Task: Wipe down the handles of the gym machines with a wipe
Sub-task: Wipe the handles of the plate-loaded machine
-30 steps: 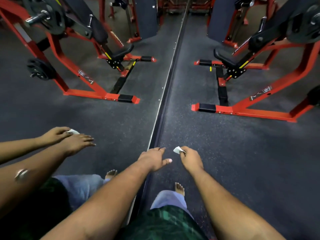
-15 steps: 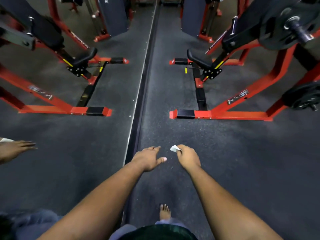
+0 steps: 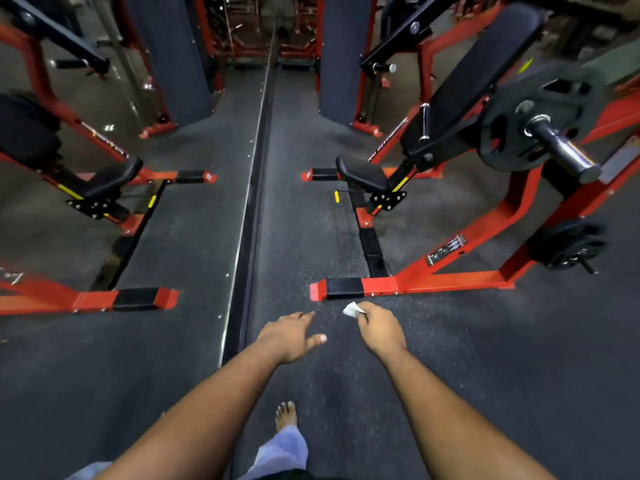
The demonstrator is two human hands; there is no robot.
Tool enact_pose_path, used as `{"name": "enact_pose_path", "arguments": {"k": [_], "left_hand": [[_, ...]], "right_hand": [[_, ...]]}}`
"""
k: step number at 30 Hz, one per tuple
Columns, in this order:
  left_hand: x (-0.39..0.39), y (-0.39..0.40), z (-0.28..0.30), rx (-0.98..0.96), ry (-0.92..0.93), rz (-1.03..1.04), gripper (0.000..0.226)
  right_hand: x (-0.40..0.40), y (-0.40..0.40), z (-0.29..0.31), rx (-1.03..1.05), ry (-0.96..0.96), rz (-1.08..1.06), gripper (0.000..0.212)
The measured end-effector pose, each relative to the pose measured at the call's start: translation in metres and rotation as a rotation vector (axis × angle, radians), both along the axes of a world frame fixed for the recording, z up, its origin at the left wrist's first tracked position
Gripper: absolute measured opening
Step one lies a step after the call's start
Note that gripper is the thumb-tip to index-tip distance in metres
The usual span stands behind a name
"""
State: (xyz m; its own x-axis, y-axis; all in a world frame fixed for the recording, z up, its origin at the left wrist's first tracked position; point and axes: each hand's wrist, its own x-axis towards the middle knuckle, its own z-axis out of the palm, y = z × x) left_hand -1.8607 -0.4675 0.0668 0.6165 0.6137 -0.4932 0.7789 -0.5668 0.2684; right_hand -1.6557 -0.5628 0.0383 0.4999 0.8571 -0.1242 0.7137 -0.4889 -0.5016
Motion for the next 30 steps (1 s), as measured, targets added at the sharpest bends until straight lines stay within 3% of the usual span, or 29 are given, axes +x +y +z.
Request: {"name": "enact_pose_path", "arguments": {"k": [10, 16, 30], "left_hand": [[0.109, 0.210, 0.021, 0.020, -0.060, -0.156, 0.084], [0.170, 0.284, 0.019, -0.016, -0.006, -0.258, 0.083], [0.409, 0.541, 0.027, 0.077, -0.019, -0.437, 0.083]], "right_hand": [[0.088, 0.179, 0.034, 0.063, -0.015, -0.138, 0.025], [0.133, 0.234, 0.024, 0.097, 0.012, -0.215, 0.025], [0.338, 0.469, 0.025, 0.253, 0.094, -0.498, 0.017]]}}
